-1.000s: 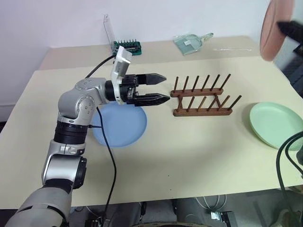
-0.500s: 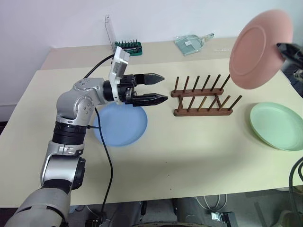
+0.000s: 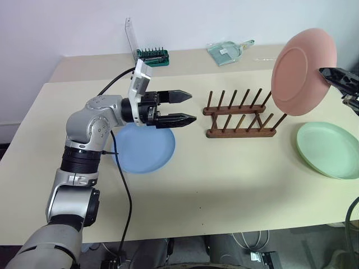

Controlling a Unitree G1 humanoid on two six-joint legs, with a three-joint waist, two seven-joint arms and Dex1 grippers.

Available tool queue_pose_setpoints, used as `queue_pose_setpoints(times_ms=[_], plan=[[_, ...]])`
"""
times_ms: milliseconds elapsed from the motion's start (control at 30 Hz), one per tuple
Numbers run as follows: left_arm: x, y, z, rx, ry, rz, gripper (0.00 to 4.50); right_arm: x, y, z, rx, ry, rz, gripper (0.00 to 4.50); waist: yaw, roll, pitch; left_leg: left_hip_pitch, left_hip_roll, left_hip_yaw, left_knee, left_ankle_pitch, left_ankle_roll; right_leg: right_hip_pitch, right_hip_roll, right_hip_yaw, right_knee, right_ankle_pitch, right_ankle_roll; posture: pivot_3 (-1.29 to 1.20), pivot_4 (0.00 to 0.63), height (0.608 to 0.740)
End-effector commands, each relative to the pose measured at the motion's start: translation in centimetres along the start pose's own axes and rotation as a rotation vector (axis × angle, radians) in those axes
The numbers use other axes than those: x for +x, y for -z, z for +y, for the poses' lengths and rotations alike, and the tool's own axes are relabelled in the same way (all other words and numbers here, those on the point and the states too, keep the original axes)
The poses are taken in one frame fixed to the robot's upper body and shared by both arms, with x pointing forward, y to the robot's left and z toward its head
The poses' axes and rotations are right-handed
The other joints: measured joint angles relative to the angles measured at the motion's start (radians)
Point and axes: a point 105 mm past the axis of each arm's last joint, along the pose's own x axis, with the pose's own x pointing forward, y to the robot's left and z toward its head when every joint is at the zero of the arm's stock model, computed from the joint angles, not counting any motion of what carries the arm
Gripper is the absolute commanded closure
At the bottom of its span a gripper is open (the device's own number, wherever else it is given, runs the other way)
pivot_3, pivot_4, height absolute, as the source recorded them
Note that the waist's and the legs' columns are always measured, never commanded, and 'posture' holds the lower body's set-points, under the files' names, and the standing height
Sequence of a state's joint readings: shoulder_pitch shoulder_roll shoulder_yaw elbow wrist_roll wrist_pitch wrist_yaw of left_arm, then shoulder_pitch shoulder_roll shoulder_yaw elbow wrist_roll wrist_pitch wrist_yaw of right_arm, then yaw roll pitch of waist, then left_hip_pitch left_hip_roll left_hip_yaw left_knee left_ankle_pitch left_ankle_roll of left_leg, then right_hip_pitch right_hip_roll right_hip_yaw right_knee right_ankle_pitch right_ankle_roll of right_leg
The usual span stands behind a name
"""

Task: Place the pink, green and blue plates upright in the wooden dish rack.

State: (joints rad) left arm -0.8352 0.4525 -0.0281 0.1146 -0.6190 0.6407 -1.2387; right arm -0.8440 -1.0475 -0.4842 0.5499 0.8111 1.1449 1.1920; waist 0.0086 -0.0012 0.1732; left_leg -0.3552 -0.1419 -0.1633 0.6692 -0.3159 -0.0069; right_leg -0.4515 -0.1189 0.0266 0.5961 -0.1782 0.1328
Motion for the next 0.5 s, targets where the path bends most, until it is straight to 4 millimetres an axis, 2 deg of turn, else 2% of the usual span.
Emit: queue_pose_setpoints(times_ms=[33, 267, 500], plan=[[0.2, -0.7, -0.4, 0.043, 0.015, 0.003, 0.00, 0.0, -2.4, 2.1, -0.050, -0.070, -0.080, 4.47, 0.002, 0.000, 0.000, 0.000, 0.000, 0.000, 0.000, 0.000, 0.000, 0.000, 0.000, 0.000, 0.000, 0.000, 0.000, 0.00, 0.150, 0.740], [0.4, -0.8, -0.3, 0.040, 0.016, -0.010, 0.00, 0.3, -1.6, 1.9, -0.016, -0.050, -0.047, 4.47, 0.004, 0.000, 0.000, -0.001, 0.000, 0.000, 0.000, 0.000, 0.000, 0.000, 0.000, 0.000, 0.000, 0.000, 0.000, 0.00, 0.150, 0.740], [0.3, -0.8, -0.3, 0.036, 0.011, -0.003, 0.00, -0.1, 0.1, 0.2, 0.021, -0.003, -0.029, 4.47, 0.003, 0.000, 0.000, 0.000, 0.000, 0.000, 0.000, 0.000, 0.000, 0.000, 0.000, 0.000, 0.000, 0.000, 0.000, 0.00, 0.150, 0.740]])
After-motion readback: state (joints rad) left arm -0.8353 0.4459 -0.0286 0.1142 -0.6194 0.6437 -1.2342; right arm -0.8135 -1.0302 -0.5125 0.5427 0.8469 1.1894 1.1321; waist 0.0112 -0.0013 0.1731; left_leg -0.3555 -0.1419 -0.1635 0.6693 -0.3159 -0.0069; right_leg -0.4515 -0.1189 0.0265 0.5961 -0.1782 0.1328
